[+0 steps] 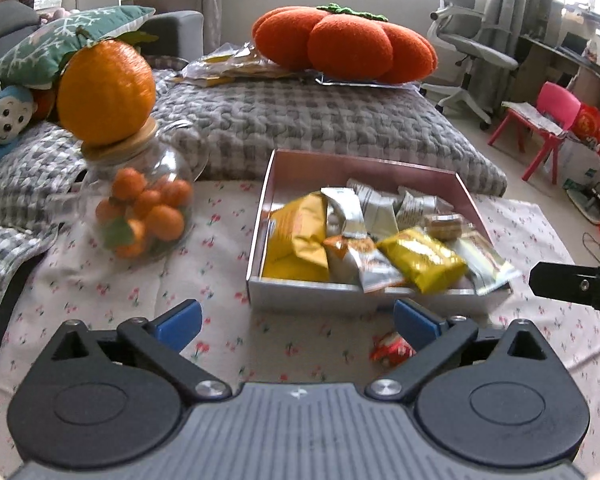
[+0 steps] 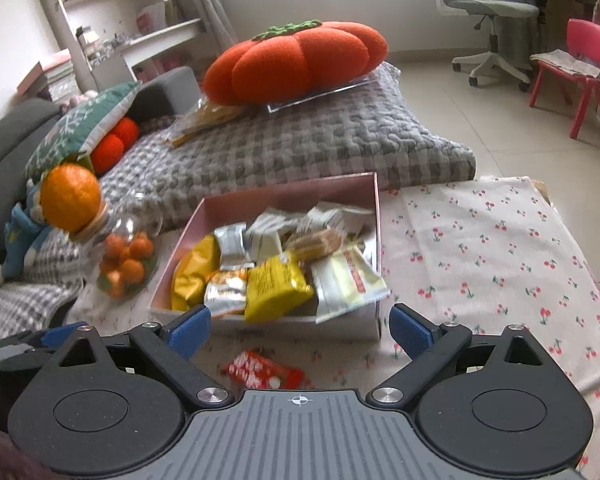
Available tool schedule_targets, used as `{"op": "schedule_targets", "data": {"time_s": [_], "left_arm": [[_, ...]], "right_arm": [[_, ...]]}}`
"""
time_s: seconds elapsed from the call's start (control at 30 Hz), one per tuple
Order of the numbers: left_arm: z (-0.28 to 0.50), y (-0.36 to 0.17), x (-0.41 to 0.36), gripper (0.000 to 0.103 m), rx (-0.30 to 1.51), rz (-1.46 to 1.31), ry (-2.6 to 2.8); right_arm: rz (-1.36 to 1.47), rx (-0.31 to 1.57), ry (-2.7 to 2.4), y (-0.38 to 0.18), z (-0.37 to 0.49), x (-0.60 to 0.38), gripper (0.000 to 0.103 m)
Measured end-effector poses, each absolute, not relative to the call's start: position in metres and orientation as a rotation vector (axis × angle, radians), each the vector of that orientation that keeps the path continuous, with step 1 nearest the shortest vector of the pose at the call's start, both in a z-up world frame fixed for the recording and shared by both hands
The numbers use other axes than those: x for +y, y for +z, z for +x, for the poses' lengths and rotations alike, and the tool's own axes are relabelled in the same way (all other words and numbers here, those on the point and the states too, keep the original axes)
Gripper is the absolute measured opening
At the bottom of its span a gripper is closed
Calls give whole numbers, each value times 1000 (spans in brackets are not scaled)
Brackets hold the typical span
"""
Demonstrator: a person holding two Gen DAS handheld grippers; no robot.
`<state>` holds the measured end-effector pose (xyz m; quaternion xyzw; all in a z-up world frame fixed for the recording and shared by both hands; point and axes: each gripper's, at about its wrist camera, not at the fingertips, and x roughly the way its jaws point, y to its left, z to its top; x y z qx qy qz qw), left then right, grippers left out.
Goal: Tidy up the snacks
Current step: 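Withdraw both grippers from the box toward the red-and-white candy wrappers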
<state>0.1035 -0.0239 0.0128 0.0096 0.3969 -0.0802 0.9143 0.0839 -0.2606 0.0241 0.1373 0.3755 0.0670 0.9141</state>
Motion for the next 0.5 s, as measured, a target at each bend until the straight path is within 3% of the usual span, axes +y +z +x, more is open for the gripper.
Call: {"op": "schedule_targets", "data": {"time_s": [0.5], "left_arm": [[56,-6,-25,103,888,70,-216]], "right_arm": [[202,827,163,-5,44,-238,97]]}}
